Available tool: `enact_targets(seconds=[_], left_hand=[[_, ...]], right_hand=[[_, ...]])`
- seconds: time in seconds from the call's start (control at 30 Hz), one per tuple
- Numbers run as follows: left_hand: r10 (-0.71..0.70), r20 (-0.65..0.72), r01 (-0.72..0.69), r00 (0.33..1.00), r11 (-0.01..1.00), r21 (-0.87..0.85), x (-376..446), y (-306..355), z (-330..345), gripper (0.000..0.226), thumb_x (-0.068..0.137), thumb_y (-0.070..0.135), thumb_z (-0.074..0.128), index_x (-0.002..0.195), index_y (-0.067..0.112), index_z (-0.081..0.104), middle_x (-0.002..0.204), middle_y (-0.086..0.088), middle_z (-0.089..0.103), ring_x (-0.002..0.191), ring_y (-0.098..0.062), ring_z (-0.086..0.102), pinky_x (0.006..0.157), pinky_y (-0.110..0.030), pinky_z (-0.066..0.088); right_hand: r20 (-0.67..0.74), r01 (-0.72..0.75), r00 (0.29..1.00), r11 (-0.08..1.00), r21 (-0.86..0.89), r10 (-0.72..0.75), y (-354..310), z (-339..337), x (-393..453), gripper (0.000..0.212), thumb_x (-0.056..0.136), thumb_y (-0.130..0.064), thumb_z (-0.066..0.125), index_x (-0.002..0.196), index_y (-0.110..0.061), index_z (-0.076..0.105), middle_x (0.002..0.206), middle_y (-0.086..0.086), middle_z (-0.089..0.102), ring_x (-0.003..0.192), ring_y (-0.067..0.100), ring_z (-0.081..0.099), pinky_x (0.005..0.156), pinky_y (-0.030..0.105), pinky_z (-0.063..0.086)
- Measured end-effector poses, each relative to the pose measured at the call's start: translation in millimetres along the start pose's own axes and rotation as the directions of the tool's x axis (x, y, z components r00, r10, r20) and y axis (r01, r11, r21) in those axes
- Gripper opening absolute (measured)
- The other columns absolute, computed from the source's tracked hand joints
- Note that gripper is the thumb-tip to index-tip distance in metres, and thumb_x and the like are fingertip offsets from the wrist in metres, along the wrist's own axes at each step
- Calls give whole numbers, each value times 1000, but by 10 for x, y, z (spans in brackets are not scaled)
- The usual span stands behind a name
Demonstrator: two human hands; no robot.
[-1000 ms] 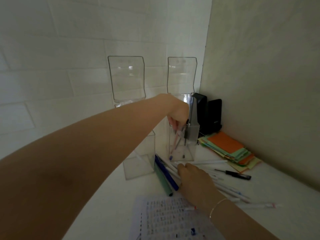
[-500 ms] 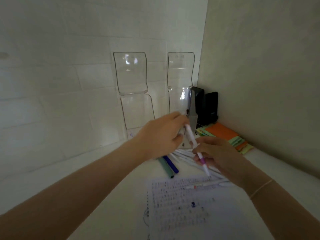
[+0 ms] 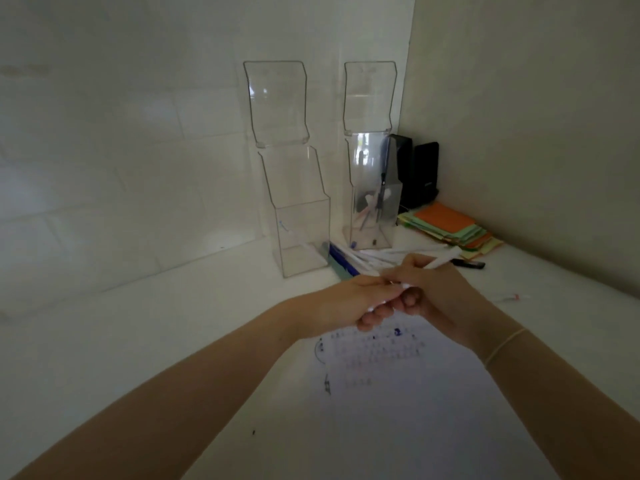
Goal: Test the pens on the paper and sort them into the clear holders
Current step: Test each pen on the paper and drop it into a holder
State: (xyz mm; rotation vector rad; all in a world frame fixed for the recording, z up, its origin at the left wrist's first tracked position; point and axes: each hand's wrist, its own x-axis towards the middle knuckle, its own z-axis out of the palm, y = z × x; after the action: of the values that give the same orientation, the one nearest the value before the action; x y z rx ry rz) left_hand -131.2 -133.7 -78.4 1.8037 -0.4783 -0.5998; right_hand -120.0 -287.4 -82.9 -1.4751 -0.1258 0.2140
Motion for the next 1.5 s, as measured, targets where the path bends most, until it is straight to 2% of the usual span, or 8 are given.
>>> enact_targets(seconds=[0.43,0.7,0.93,1.03,1.13,1.3,1.4,1.5], left_hand=[[107,-58,-116,993,974,-194,-103,-260,166,23,100,18,39,81,13,52,46,10,39,35,-2,23,35,-16,17],[66,198,23,978,910,-415,-58,-402,83,23,91,31,42,83,10,48,43,10,24,33,-3,16,36,-18,11],[18,251,111,968,864,-492,-55,-464,70,22,88,32,46,84,14,57,46,9,16,36,-5,12,35,-17,11],[-12,166,58,986,960,-275,-43,-408,44,29,96,27,42,78,21,63,51,5,31,41,-9,26,39,-20,26],[26,38,-31,999,991,131,-40,-248,5,25,100,20,39,88,16,61,74,2,56,65,-10,54,64,-23,51],[169,-150,-123,974,954,274,-27,-229,172,32,101,20,36,72,21,47,60,10,42,47,0,42,51,-12,34],[388,-248,-272,888,876,397,-41,-356,288,25,100,21,38,82,17,54,69,8,55,58,0,49,57,-13,38],[395,-258,-278,882,877,393,-52,-373,273,30,100,29,37,93,7,56,71,-6,57,60,-11,49,60,-27,41]], right_hand=[[87,35,995,989,142,-47,189,10,-128,34,93,-10,51,60,-2,55,47,9,54,41,18,53,43,24,49],[78,87,992,983,161,-100,258,14,-191,43,94,-11,47,52,-7,57,44,9,52,42,23,54,41,21,45],[52,94,993,985,142,-102,290,33,-193,45,96,-9,42,53,-1,51,41,9,46,38,21,49,38,22,41],[24,112,993,992,54,-113,289,8,-180,47,96,-13,44,52,-2,55,43,11,49,40,22,49,41,25,41],[-82,161,982,980,-118,-171,268,0,-160,38,94,-16,52,62,2,59,48,12,57,43,23,55,42,27,45],[-120,151,981,987,-48,-156,168,-6,-154,34,94,-14,51,63,-1,58,47,7,58,41,19,55,43,24,46],[-105,112,988,993,24,-109,115,15,-188,39,95,-13,49,58,-3,55,45,8,53,39,20,49,41,23,45],[-162,109,981,994,-7,-108,74,65,-220,37,95,-14,50,59,-5,54,45,6,54,39,17,51,41,21,45]])
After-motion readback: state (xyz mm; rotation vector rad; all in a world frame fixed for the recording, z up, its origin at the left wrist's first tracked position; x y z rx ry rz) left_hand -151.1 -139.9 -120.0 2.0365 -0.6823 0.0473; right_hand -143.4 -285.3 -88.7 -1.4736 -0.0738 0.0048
